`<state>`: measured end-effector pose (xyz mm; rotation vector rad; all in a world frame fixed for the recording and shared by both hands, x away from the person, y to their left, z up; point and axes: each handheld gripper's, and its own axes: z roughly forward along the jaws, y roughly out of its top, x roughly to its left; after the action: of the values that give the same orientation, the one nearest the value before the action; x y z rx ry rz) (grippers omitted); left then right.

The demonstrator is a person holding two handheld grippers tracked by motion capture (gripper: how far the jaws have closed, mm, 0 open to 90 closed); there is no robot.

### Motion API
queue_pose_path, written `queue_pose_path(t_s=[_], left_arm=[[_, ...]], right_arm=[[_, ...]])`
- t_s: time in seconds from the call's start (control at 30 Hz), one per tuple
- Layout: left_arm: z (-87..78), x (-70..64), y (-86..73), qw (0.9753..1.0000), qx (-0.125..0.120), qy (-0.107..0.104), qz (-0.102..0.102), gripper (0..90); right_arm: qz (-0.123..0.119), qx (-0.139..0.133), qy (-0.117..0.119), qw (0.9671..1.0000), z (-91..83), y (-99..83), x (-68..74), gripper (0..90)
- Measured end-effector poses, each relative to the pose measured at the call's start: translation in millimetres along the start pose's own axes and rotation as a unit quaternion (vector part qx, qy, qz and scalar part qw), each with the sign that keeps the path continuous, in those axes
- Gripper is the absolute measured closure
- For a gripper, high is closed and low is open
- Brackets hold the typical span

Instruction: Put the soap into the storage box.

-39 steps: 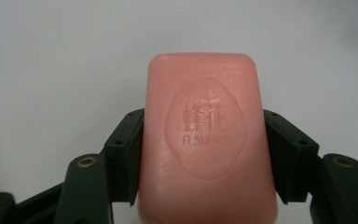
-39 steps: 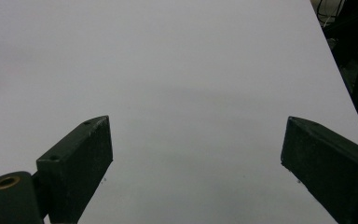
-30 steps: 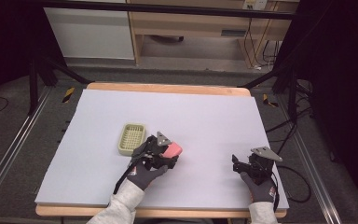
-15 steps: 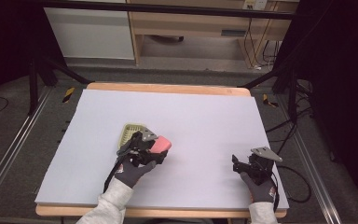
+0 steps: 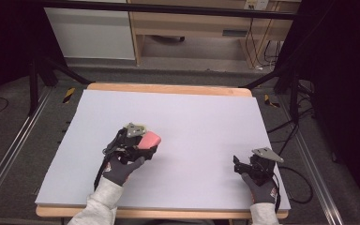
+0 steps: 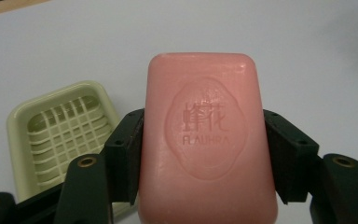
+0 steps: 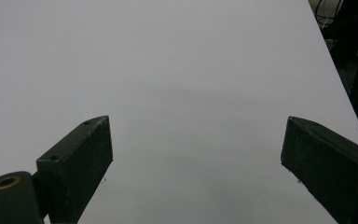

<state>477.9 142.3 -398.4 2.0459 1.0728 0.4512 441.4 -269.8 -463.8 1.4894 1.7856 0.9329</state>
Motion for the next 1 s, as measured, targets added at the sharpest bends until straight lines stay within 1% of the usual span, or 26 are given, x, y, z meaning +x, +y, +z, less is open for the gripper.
queue_pose_path(t_s=[0.03,0.1,0.2,0.27,0.53,0.57,0.73,0.97,1.0], left_arm=[[0.0,0.0,0.0,1.0000,0.000,0.000,0.000,37.1],[-3.7,4.0,0.5,1.0000,-0.005,0.003,-0.005,37.1],[-7.1,8.7,0.7,0.9999,-0.007,0.008,-0.007,37.1],[-8.3,12.0,0.2,0.9998,-0.009,0.011,-0.012,37.1],[-11.5,23.8,-0.9,0.9994,-0.012,0.024,-0.022,37.1],[-11.4,24.8,-0.9,0.9993,-0.014,0.026,-0.025,37.1],[-11.1,32.2,-1.8,0.9988,-0.012,0.039,-0.029,37.1],[-6.6,40.7,-3.7,0.9981,-0.010,0.048,-0.038,37.1],[-5.8,42.0,-3.8,0.9981,-0.006,0.049,-0.037,37.0]], right_arm=[[0.000,0.000,0.000,1.0000,0.0,0.0,0.0,9.1],[0.000,-0.001,0.000,1.0000,0.1,0.0,-0.1,9.1],[0.000,-0.001,0.000,1.0000,0.2,-0.2,-0.1,9.1],[0.000,-0.001,0.000,1.0000,-0.2,0.0,-0.3,9.1],[0.000,-0.003,0.001,1.0000,-0.2,0.2,0.1,9.1],[-0.001,-0.004,0.001,1.0000,-0.2,0.2,0.1,9.1],[-0.002,-0.005,0.001,1.0000,-0.3,0.3,0.1,9.1],[-0.002,-0.003,0.000,1.0000,0.4,0.1,0.6,9.1],[-0.002,-0.003,0.000,1.0000,0.6,0.1,0.6,9.1]])
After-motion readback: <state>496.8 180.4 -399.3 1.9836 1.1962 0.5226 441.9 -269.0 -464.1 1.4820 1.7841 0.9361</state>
